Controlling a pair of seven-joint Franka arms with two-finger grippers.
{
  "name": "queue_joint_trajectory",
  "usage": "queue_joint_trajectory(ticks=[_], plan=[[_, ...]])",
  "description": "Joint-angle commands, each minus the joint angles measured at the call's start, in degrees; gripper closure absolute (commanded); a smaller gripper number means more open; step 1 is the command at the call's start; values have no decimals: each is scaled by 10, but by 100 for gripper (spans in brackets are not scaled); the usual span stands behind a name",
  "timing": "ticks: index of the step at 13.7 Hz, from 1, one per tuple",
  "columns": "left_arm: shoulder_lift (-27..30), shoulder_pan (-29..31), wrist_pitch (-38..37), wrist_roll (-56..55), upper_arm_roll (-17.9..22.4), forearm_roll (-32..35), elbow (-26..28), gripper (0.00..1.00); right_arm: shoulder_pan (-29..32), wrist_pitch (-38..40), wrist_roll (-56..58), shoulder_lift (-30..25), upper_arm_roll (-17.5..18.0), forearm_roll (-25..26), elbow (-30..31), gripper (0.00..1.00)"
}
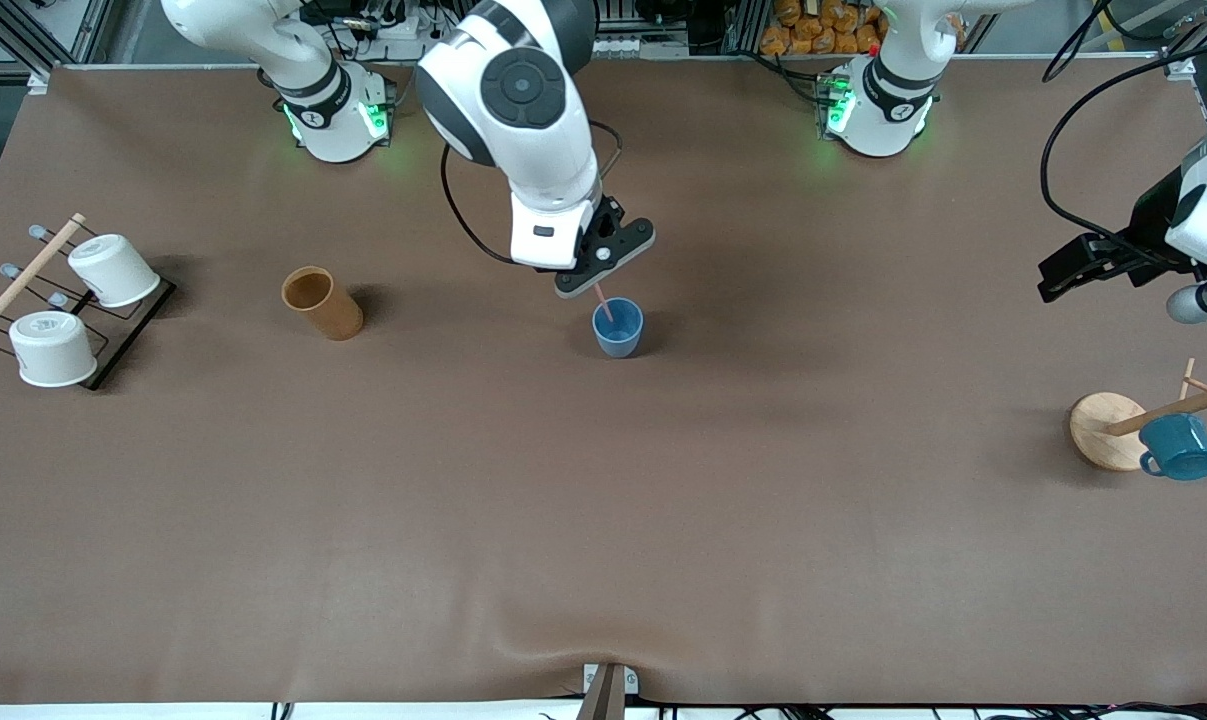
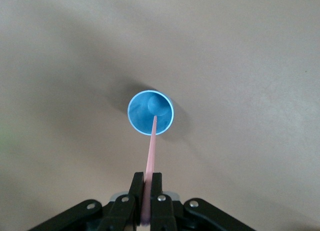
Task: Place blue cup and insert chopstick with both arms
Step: 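Lower the chopstick into the blue cup and open the right gripper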
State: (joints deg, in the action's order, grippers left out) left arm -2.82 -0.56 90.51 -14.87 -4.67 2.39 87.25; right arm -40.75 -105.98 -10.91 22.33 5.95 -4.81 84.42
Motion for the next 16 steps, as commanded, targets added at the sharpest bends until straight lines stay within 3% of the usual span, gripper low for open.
queue_joint_trajectory(ticks=[1,2,3,10,16], plan=[[14,0,9,10,4,-12,13,0,-15,9,-25,6,-7,18,-12,100],[14,0,9,10,4,-12,13,0,-14,9,-27,6,-7,18,-12,76],[14,0,9,10,4,-12,13,0,-14,7,-28,6,-7,18,-12,1],[14,-1,10,10,3,-19,10,0,35,36,-30,-17,-9,16,-14,0],[11,0,14,10,4,-20,11,0,184,132,7,-74,-11,10,-8,0]])
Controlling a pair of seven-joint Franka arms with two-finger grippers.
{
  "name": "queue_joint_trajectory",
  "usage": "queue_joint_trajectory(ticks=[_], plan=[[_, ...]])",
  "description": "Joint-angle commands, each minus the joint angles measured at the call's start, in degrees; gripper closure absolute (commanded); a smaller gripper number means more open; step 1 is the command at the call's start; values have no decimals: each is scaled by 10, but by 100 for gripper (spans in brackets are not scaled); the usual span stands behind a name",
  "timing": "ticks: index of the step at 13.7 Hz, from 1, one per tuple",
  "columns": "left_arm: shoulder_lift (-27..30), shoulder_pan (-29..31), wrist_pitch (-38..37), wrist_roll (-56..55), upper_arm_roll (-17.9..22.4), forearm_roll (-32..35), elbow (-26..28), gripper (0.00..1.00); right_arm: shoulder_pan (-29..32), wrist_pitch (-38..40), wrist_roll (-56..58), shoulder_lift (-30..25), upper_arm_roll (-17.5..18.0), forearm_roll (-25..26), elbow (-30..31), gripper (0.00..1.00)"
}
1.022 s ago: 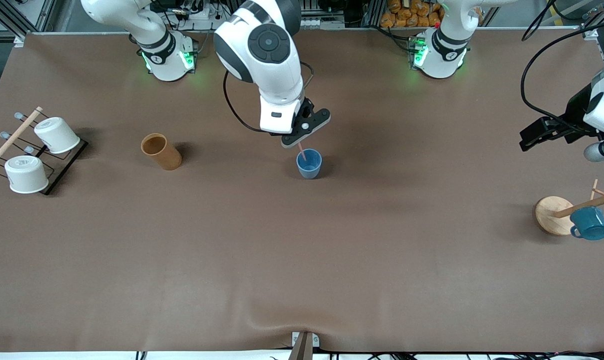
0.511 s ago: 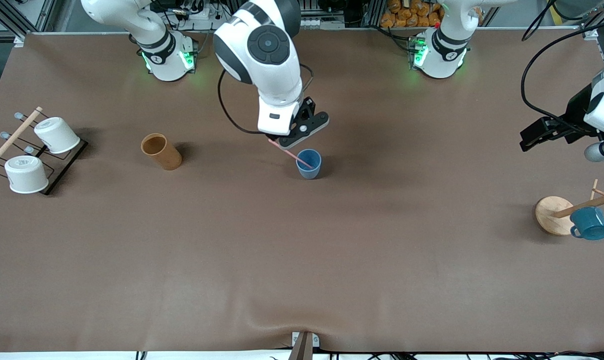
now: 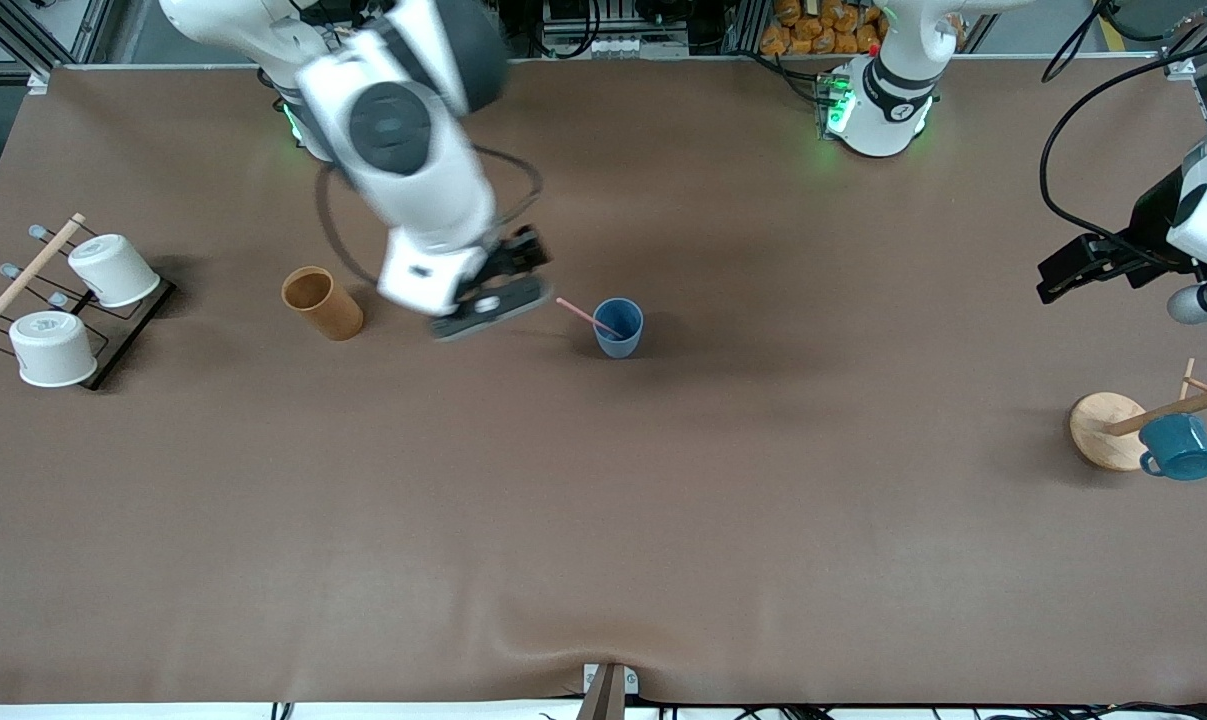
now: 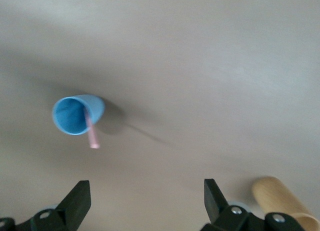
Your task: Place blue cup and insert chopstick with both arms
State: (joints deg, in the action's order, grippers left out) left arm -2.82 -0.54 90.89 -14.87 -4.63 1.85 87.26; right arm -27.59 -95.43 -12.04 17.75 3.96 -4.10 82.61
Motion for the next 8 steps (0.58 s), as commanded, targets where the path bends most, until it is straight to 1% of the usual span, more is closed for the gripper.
queue_joint_trajectory(ticks=[1,4,5,8], plan=[[11,0,12,10,3,-15,10,0,87,43,38,-41,7,3,12,0],[10,0,14,10,3,-15,10,0,192,95,74,-75,6,3,23,0],[10,-1,14,10,3,-15,10,0,216,98,94,-93,-2,4,32,0],[10,-1,14,10,3,-15,10,0,228,101,134,-150,-54,9,53,0]])
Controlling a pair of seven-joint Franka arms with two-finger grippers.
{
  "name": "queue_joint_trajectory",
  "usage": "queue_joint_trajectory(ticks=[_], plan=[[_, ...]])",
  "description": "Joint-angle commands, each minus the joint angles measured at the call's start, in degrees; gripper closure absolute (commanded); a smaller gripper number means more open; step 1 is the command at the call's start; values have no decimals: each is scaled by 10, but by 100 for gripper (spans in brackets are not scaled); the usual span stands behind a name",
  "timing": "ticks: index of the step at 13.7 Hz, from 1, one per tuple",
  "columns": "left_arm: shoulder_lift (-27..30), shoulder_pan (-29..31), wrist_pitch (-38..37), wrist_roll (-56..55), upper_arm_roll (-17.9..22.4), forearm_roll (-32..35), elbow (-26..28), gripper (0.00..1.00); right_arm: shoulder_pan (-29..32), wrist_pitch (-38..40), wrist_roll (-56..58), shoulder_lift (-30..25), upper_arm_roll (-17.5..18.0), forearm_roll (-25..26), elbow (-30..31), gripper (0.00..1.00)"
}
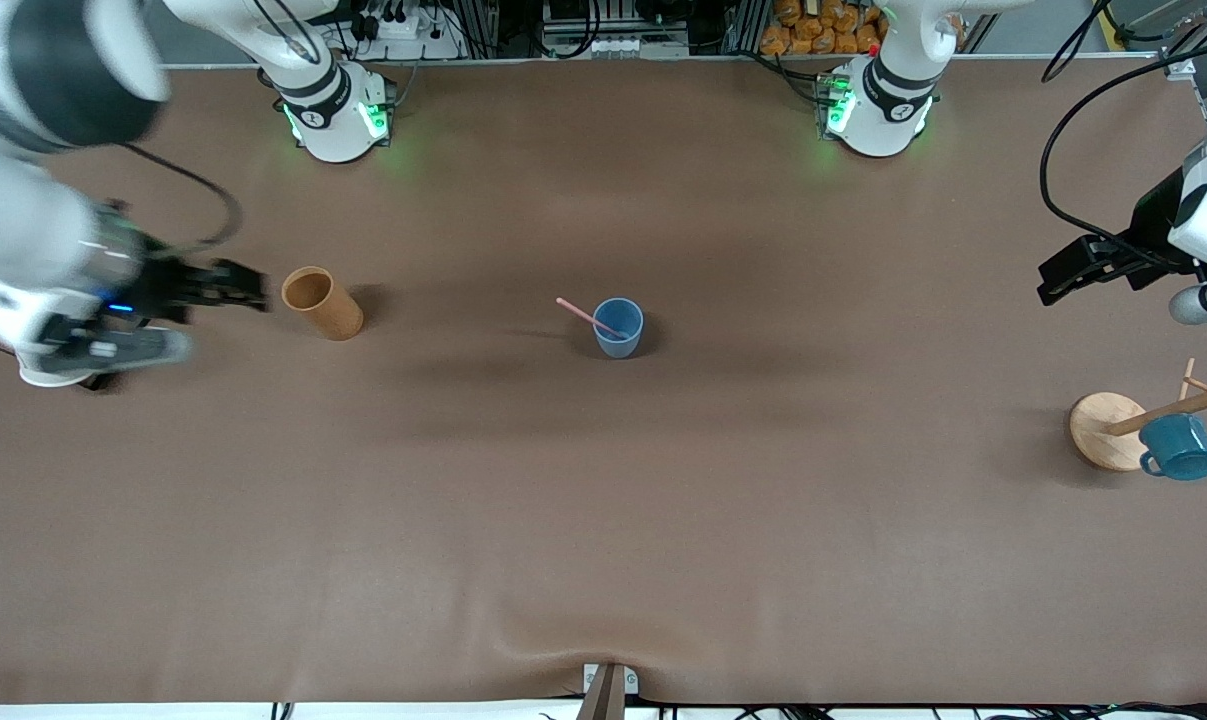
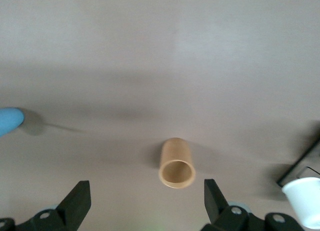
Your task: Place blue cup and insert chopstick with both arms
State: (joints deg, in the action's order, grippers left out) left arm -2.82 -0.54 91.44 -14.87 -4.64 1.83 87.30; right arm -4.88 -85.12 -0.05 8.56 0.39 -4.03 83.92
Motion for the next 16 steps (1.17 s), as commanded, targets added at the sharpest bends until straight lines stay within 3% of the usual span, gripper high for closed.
queue_joint_trajectory(ticks=[1,5,16], plan=[[10,-2,8,10,3,-15,9,0,18,6,31,-73,-21,10,39,0],[10,-2,12,10,3,-16,9,0,60,54,65,-108,-21,50,34,0],[10,0,16,10,3,-16,9,0,72,72,-14,-124,-19,44,27,0]])
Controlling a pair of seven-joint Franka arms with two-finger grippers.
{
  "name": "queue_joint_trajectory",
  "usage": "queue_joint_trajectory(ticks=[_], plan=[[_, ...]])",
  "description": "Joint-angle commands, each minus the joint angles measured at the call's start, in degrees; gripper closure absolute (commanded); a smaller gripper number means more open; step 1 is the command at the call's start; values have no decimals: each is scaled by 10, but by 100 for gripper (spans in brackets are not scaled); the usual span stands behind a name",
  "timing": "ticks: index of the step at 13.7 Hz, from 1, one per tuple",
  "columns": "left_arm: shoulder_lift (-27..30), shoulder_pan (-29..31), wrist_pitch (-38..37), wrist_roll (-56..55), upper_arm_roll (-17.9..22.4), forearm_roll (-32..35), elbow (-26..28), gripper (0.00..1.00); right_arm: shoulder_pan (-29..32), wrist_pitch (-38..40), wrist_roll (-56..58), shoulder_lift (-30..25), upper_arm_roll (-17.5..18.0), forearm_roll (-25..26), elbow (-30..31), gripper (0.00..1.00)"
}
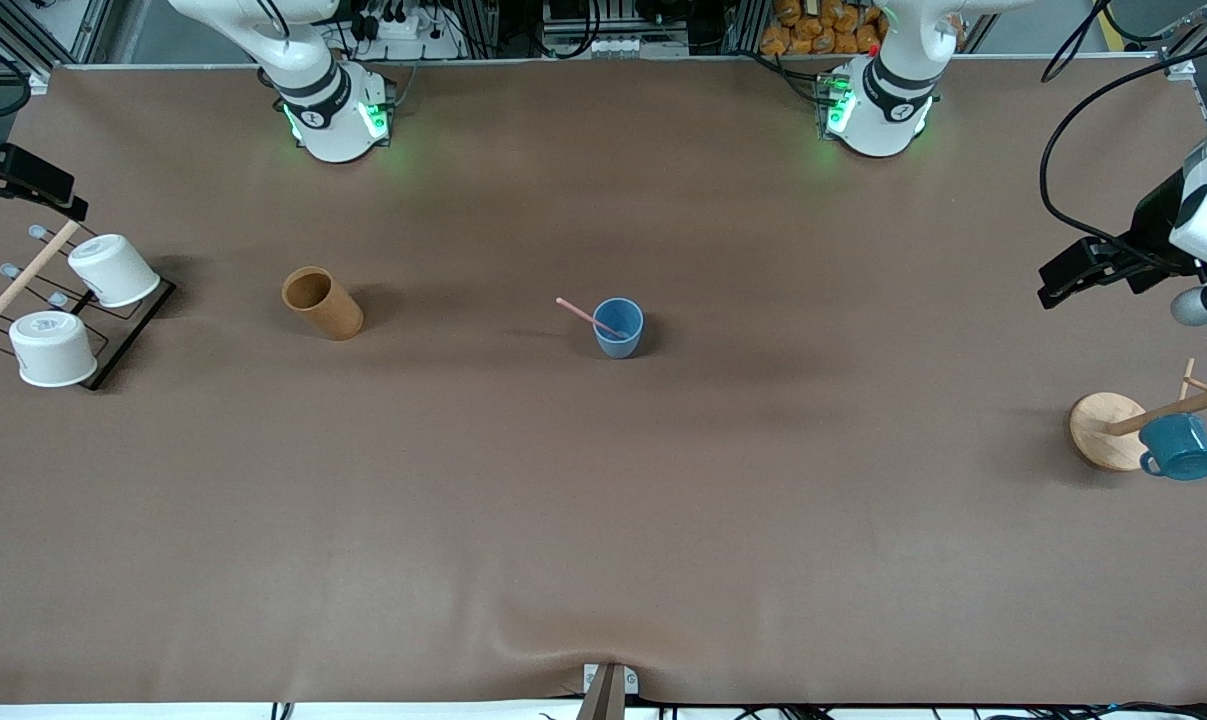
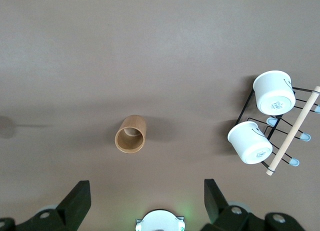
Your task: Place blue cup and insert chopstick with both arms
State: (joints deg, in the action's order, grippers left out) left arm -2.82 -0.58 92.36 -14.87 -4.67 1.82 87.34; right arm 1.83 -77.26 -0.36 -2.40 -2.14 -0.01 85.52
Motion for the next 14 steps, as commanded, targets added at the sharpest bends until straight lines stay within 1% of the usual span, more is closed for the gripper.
queue_joint_trajectory(ticks=[1,4,6,8,12,14], plan=[[10,0,7,10,4,-15,10,0,3,-14,-11,-13,6,3,11,0],[11,0,7,16,3,-16,9,0,1,-16,-12,-14,8,-2,10,0],[12,0,6,28,4,-16,9,0,2,-3,-7,-15,7,-5,10,0],[14,0,1,31,4,-16,10,0,4,-10,-4,-9,6,-7,4,0],[21,-1,-35,31,0,-16,8,0,2,-21,-4,-8,6,-7,3,0],[21,-2,-58,31,-1,-16,-6,0,3,-22,-4,-7,6,-8,3,0]])
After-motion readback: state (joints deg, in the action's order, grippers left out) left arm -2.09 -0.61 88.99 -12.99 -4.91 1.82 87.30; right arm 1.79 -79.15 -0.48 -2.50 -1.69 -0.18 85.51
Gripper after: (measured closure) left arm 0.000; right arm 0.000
